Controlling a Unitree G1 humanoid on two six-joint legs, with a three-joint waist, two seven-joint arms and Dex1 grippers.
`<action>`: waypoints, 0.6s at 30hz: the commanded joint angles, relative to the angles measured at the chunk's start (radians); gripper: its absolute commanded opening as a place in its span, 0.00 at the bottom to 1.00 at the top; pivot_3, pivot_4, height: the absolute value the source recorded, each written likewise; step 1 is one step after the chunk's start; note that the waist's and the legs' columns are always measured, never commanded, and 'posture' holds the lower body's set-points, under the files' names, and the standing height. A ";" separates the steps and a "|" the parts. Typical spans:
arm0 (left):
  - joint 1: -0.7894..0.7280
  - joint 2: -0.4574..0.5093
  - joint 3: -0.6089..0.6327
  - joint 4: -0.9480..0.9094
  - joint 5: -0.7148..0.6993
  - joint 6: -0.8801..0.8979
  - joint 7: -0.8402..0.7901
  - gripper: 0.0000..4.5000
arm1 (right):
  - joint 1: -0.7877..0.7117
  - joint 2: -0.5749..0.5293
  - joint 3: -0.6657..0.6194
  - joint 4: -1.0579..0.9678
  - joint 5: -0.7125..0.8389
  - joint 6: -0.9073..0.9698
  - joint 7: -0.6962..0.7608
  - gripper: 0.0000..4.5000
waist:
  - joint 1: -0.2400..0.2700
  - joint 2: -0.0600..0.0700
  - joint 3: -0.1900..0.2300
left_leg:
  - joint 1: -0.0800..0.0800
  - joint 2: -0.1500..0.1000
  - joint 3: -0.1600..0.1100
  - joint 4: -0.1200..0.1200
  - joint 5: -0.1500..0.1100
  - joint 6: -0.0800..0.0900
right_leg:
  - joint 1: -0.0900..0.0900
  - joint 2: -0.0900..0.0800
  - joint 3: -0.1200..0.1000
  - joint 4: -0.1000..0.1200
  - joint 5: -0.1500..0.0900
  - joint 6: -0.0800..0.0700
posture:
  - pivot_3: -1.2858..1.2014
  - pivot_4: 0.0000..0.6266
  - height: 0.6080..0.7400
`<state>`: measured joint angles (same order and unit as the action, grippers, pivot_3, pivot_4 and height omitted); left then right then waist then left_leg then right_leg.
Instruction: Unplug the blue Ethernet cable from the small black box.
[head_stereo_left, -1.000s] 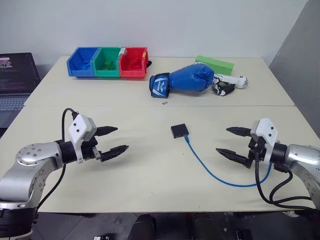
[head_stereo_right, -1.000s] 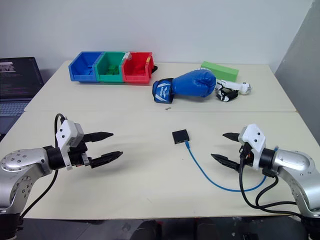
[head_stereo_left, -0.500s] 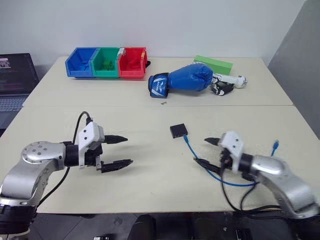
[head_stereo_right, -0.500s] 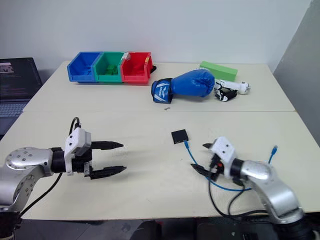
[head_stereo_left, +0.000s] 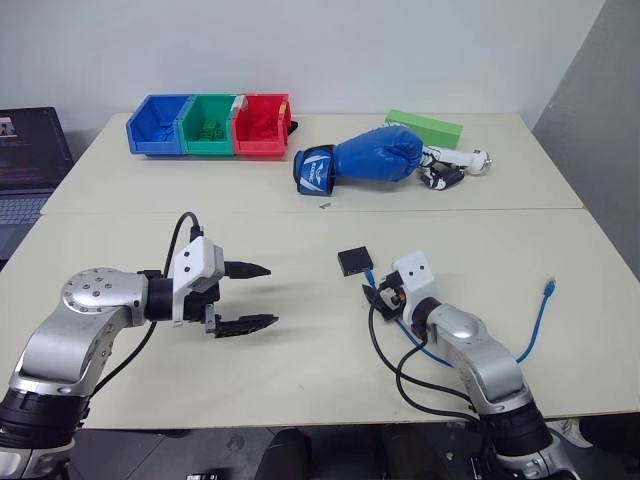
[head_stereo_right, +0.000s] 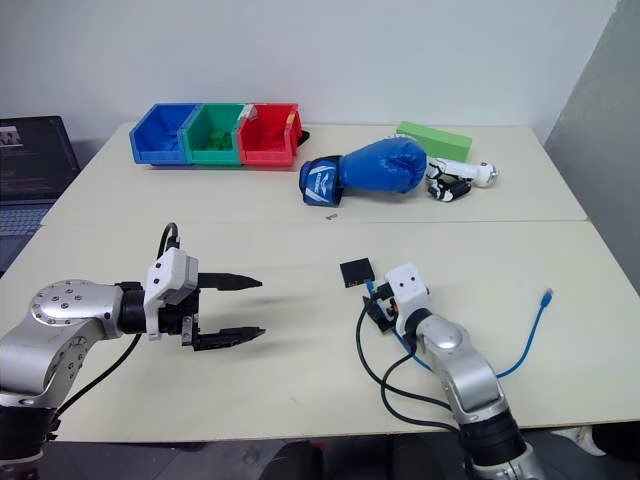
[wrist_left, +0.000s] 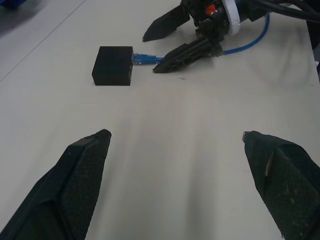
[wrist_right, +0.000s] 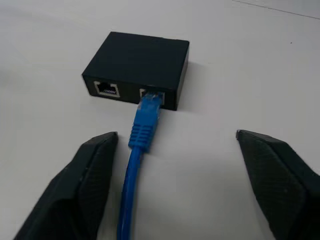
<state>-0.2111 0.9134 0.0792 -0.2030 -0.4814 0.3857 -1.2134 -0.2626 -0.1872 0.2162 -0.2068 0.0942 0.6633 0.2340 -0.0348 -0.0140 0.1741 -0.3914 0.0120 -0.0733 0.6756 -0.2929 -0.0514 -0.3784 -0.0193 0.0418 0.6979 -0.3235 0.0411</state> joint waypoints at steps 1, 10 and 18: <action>-0.008 -0.001 0.012 -0.020 -0.010 0.006 0.003 1.00 | -0.020 0.009 -0.002 0.005 -0.022 0.003 -0.014 0.67 | 0.000 0.000 0.000 | 0.000 0.000 0.000 0.000 0.000 0.000 | 0.000 0.000 0.000 0.000 0.000 0.000 | 0.52 0.24 1.00; -0.023 -0.022 0.024 0.007 -0.024 0.053 0.043 1.00 | -0.032 -0.047 0.012 -0.026 -0.037 0.005 0.042 0.23 | 0.001 0.000 0.000 | 0.000 0.000 0.000 0.000 0.000 0.000 | 0.000 0.000 0.000 0.000 0.000 0.000 | 0.52 0.24 1.00; -0.130 -0.102 0.049 0.093 -0.183 0.337 0.117 1.00 | -0.100 -0.276 0.025 -0.027 -0.030 -0.223 0.329 0.03 | 0.000 0.001 0.001 | -0.001 -0.002 0.000 0.001 0.000 0.000 | 0.000 -0.001 0.000 0.000 0.000 0.000 | 0.52 0.24 1.00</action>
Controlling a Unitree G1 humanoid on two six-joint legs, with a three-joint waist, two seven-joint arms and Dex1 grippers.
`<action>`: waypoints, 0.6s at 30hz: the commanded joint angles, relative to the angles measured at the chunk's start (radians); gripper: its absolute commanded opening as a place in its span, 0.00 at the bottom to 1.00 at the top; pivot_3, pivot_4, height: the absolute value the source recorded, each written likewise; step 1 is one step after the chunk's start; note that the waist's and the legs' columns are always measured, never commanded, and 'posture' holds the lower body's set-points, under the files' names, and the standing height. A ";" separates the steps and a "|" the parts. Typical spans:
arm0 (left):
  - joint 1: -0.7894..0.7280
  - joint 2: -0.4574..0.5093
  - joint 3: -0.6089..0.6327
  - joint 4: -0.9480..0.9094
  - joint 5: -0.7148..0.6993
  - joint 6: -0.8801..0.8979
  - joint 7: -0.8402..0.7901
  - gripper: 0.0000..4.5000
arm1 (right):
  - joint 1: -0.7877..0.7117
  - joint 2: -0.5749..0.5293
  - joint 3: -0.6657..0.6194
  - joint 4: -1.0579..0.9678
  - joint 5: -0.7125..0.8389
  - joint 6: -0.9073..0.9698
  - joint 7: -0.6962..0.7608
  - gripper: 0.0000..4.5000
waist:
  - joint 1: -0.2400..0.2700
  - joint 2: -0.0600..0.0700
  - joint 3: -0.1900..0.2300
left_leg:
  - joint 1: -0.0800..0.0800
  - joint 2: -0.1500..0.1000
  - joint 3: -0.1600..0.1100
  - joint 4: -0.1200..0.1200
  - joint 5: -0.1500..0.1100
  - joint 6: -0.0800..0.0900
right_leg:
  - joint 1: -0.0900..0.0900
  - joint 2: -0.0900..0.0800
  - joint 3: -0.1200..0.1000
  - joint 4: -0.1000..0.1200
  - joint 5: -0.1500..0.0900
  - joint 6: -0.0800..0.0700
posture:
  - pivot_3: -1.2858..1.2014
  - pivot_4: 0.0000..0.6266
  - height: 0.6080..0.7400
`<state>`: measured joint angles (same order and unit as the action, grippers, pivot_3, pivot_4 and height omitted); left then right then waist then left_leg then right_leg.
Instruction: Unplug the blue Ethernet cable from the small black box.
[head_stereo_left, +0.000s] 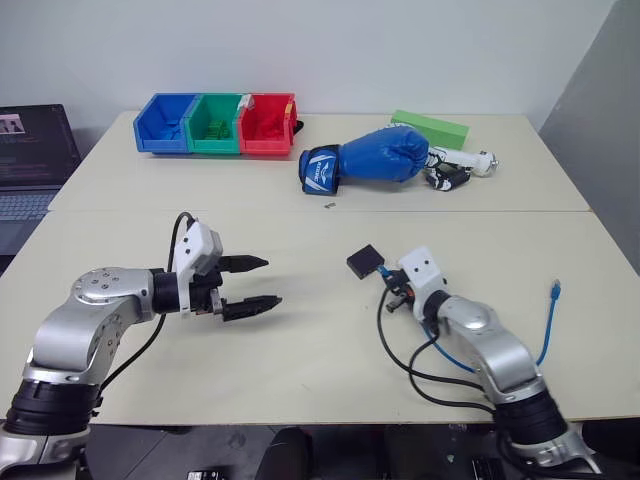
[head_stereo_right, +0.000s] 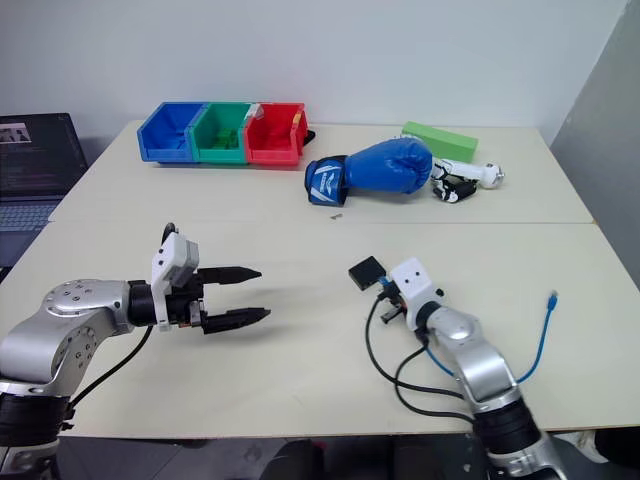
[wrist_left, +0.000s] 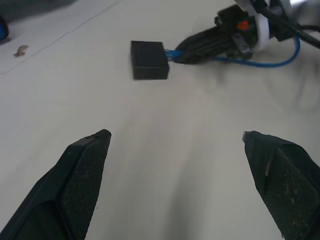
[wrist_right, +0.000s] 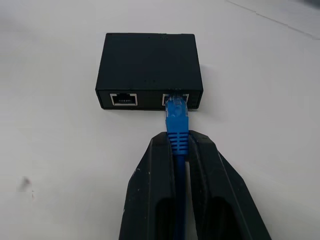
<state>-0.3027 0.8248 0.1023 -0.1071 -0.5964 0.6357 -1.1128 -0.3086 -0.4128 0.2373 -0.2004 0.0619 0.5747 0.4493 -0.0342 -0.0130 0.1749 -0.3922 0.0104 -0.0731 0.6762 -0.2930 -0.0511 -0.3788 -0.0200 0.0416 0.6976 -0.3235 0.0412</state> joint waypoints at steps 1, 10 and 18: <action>-0.046 -0.017 0.017 -0.006 -0.084 0.114 0.009 1.00 | -0.068 -0.083 0.016 -0.025 -0.009 -0.213 0.159 0.03 | -0.002 0.000 0.000 | -0.001 0.000 0.000 0.000 0.000 0.000 | 0.000 0.000 0.000 0.000 0.000 0.000 | 0.52 0.24 1.00; -0.102 -0.087 0.010 -0.042 -0.255 0.357 0.044 1.00 | -0.221 -0.182 0.094 0.055 -0.033 -0.705 0.459 0.03 | -0.020 0.000 0.000 | -0.001 0.002 -0.001 0.000 0.000 0.000 | -0.001 0.000 0.000 0.000 0.000 0.000 | 0.52 0.24 1.00; -0.120 -0.138 0.046 -0.041 -0.340 0.444 0.116 1.00 | -0.288 -0.172 0.104 0.066 -0.041 -0.808 0.544 0.02 | -0.013 0.000 0.000 | -0.001 0.002 -0.001 0.001 0.000 -0.001 | 0.000 -0.001 0.000 0.000 0.000 0.000 | 0.52 0.24 1.00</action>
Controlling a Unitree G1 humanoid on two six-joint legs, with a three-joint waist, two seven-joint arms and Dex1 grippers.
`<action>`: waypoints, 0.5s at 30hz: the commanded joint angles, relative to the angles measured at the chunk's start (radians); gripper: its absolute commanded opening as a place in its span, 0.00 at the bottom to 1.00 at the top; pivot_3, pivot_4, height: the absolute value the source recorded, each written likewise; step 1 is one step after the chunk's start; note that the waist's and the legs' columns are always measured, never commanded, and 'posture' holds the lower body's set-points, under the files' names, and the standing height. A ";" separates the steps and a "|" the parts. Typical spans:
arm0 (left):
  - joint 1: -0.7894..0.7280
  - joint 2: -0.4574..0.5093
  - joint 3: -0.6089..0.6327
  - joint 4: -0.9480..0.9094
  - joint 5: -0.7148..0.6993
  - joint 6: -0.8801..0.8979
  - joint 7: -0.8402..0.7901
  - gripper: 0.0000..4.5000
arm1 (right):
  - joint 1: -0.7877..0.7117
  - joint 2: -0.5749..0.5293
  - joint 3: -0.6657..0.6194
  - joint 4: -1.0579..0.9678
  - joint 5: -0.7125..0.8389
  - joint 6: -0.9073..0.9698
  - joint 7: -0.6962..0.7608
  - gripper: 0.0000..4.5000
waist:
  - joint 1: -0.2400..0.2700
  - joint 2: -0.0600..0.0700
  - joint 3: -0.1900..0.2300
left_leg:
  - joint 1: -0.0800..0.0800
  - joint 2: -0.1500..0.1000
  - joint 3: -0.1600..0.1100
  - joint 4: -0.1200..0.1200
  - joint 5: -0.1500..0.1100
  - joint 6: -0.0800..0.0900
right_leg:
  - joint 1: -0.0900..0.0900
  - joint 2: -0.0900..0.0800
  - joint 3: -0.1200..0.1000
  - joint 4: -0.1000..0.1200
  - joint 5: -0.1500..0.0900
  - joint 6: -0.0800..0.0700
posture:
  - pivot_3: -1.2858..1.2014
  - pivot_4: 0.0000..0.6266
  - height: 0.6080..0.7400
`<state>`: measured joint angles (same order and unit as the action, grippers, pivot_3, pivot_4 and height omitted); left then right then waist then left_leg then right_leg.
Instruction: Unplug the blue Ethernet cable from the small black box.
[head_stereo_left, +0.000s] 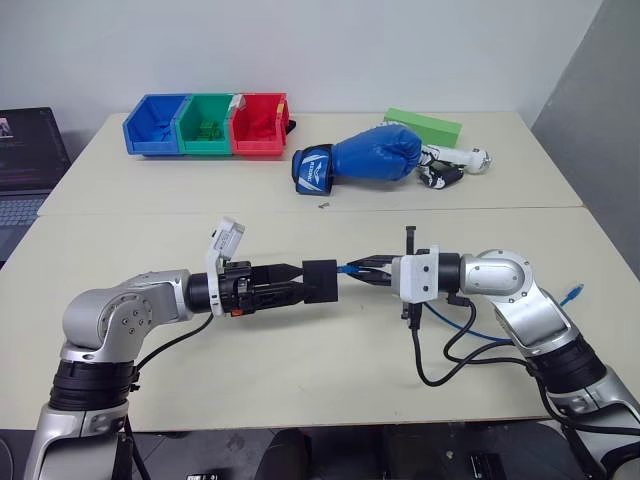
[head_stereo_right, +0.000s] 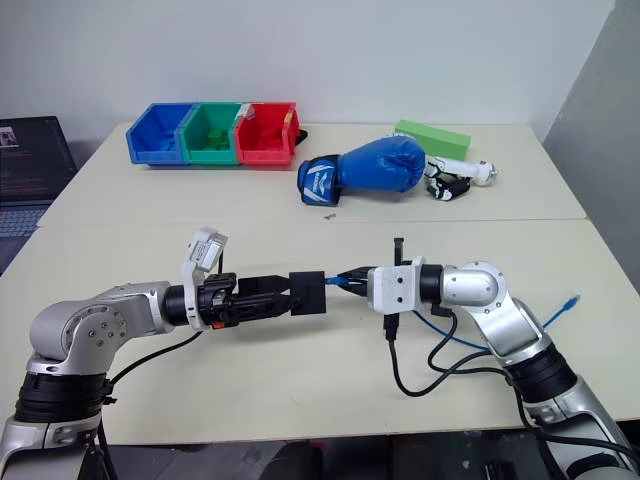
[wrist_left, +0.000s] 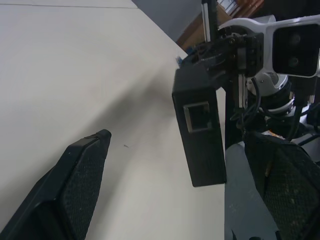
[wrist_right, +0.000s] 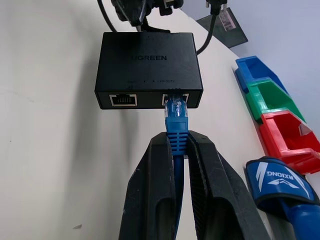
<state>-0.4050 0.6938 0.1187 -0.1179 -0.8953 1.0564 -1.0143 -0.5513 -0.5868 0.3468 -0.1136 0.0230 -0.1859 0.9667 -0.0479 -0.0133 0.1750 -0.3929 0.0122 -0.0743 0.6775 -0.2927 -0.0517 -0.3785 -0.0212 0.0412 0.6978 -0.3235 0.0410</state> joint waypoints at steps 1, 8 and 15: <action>-0.016 -0.006 0.027 -0.031 -0.045 0.030 0.018 1.00 | -0.052 0.004 -0.007 -0.014 -0.007 -0.055 0.029 0.02 | 0.000 0.000 0.000 | 0.000 0.000 0.000 0.000 0.000 0.000 | 0.000 0.000 0.000 0.000 0.000 0.000 | 0.52 0.24 1.00; -0.015 -0.023 0.015 -0.040 -0.073 0.056 0.033 0.92 | -0.061 0.010 -0.006 -0.006 -0.026 -0.072 0.032 0.02 | 0.002 0.000 0.000 | 0.000 0.000 0.000 0.000 0.000 0.000 | 0.000 0.000 0.000 0.000 0.000 0.000 | 0.52 0.24 1.00; -0.012 -0.032 -0.001 -0.032 -0.071 0.062 0.029 0.65 | -0.059 0.021 -0.005 -0.008 -0.046 -0.080 0.031 0.02 | 0.006 0.000 0.000 | 0.000 0.000 0.000 0.000 0.000 0.000 | 0.000 0.000 0.000 0.000 0.000 0.000 | 0.52 0.24 1.00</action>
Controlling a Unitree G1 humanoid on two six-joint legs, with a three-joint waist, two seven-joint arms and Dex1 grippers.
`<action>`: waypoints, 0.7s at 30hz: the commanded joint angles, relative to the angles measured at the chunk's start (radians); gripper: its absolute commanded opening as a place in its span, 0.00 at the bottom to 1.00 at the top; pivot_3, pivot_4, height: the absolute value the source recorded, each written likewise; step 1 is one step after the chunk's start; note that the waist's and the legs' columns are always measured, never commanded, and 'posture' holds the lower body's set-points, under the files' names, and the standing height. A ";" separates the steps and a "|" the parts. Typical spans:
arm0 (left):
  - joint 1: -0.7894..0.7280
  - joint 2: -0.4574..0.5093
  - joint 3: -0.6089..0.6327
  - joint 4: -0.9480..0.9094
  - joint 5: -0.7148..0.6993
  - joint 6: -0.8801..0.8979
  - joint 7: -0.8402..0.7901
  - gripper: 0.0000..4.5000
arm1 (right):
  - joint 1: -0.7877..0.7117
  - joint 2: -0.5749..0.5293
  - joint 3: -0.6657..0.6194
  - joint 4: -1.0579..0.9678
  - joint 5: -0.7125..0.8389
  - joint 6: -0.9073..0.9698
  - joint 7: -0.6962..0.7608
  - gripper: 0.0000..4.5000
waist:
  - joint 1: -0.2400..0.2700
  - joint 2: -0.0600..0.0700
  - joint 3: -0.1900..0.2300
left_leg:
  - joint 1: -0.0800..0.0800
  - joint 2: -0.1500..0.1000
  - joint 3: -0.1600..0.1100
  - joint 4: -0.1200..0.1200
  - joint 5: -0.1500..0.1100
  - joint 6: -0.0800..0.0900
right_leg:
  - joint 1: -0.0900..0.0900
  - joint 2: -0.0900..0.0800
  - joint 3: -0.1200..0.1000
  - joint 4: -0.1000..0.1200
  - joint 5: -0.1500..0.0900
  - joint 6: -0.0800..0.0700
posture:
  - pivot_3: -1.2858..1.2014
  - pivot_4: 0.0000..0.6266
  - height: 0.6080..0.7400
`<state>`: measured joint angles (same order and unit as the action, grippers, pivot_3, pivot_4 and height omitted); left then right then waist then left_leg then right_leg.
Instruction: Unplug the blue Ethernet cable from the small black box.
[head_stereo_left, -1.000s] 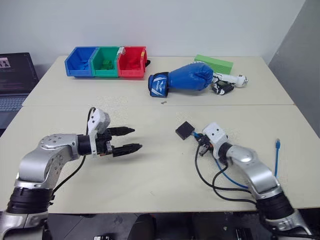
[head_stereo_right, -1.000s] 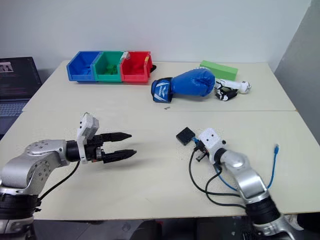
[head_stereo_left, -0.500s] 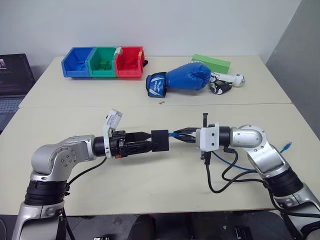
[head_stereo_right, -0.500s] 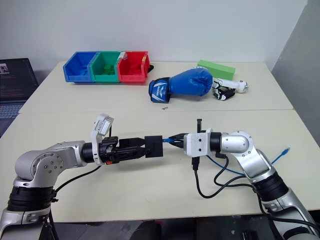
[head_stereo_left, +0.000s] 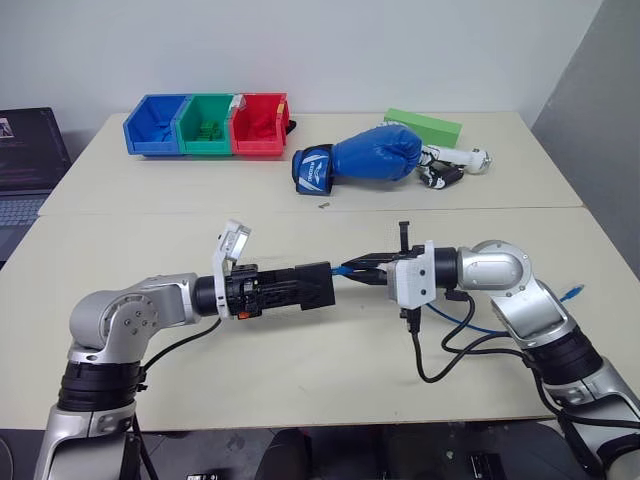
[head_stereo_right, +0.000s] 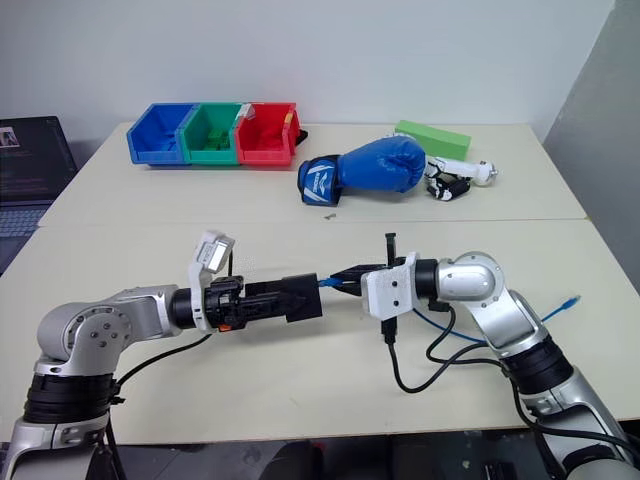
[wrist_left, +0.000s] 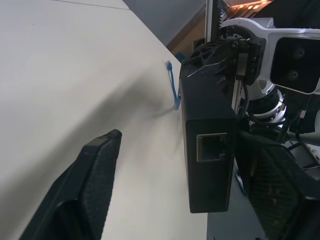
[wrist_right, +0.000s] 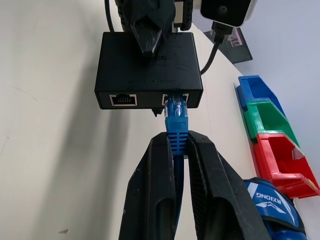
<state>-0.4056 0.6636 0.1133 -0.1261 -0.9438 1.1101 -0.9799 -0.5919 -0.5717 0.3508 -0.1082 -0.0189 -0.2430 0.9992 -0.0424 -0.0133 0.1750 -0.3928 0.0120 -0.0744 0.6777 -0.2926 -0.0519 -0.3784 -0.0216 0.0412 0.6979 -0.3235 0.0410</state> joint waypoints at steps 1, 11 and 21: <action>-0.010 -0.003 0.006 -0.022 -0.025 0.011 -0.003 0.60 | -0.019 0.007 -0.009 -0.012 -0.007 -0.026 -0.003 0.02 | 0.000 0.000 0.000 | 0.000 0.000 0.000 0.000 0.000 0.000 | 0.000 0.000 0.000 0.000 0.000 0.000 | 0.52 0.24 1.00; -0.013 -0.025 0.006 -0.003 -0.015 0.010 0.012 0.18 | -0.026 0.022 -0.007 -0.004 -0.041 -0.056 -0.013 0.02 | 0.001 0.000 0.000 | 0.000 0.000 0.000 0.000 0.000 0.000 | 0.000 0.000 0.000 0.000 0.000 0.000 | 0.52 0.24 1.00; -0.014 0.042 -0.032 0.004 0.038 -0.047 -0.084 0.18 | 0.013 -0.091 -0.019 -0.107 0.026 -0.010 0.110 0.41 | 0.004 0.000 0.000 | 0.000 0.000 0.000 0.000 0.000 0.000 | 0.000 0.000 0.000 0.000 0.000 0.000 | 0.52 0.24 1.00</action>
<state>-0.4053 0.6861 0.0913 -0.1038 -0.9177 1.1001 -1.0155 -0.5791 -0.6354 0.3570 -0.1545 -0.0500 -0.2871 1.0661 -0.0382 -0.0133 0.1750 -0.3929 0.0117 -0.0743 0.6776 -0.2926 -0.0520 -0.3784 -0.0217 0.0412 0.6975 -0.3235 0.0410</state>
